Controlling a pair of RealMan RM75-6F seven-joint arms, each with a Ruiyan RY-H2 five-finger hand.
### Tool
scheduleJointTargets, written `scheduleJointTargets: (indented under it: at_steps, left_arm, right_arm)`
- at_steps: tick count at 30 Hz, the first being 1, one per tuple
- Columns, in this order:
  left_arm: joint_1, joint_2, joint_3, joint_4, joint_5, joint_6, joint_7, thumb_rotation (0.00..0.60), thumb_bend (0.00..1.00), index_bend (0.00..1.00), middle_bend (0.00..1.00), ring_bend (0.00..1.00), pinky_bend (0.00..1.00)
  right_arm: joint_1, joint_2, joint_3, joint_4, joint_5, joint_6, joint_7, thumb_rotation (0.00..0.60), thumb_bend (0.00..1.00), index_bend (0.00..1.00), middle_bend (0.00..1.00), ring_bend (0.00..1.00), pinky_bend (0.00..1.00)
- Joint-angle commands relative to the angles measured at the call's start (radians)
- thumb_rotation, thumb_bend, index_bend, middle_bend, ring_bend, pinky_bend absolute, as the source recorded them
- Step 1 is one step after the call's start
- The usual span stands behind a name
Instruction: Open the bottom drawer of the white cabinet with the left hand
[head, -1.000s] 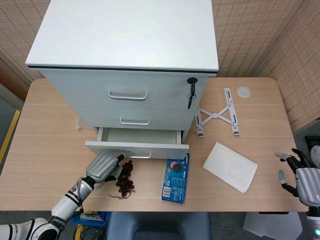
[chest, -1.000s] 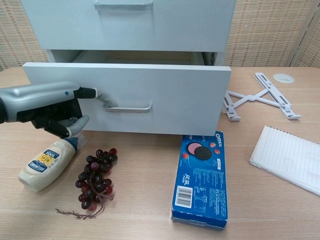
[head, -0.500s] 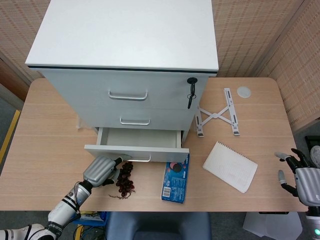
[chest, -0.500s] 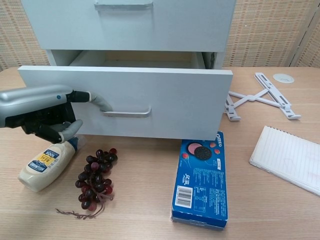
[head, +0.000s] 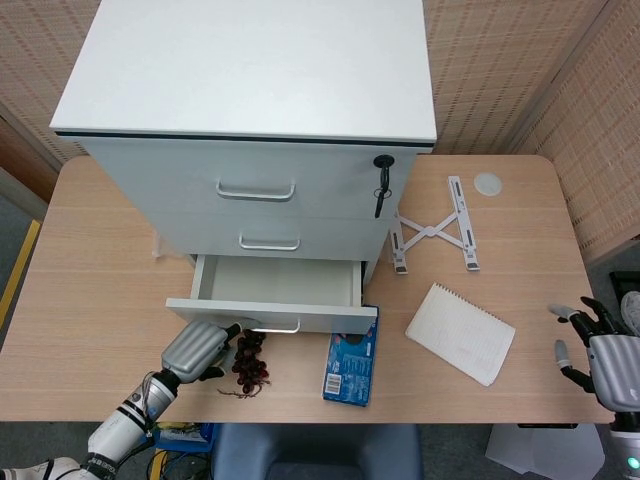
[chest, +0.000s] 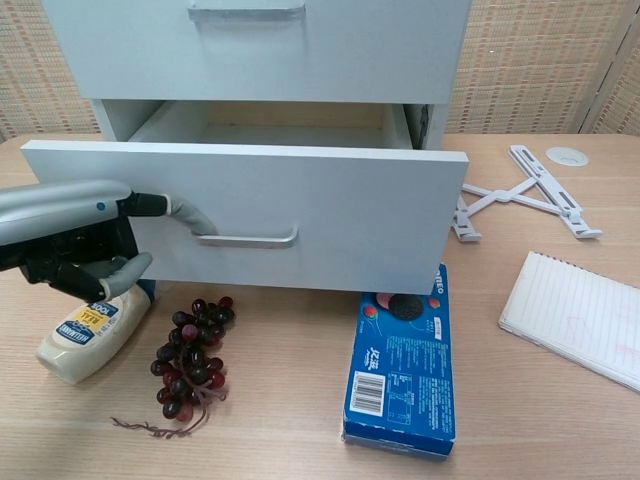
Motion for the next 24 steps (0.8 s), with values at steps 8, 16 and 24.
scheduleJointTargets:
  at_steps: [8,16,24]
  left_arm:
    - [0.013,0.02,0.015,-0.028,0.025,-0.002,-0.002,0.6,0.65,0.2,0.91,0.96,1.0]
    - [0.028,0.027,0.026,-0.044,0.045,0.006,-0.002,0.6,0.65,0.2,0.91,0.96,1.0]
    - [0.049,0.034,0.046,-0.062,0.081,0.021,0.001,0.6,0.65,0.2,0.91,0.96,1.0]
  right_arm:
    - [0.0,0.001,0.0,-0.003,0.0,0.001,-0.002,0.6,0.47,0.26,0.36,0.28,0.38]
    - [-0.002,0.001,-0.002,-0.004,-0.002,0.003,-0.003,0.6,0.47,0.26,0.36,0.28,0.38]
    - [-0.004,0.001,-0.002,-0.003,-0.002,0.006,-0.002,0.6,0.47,0.26,0.36,0.28,0.38]
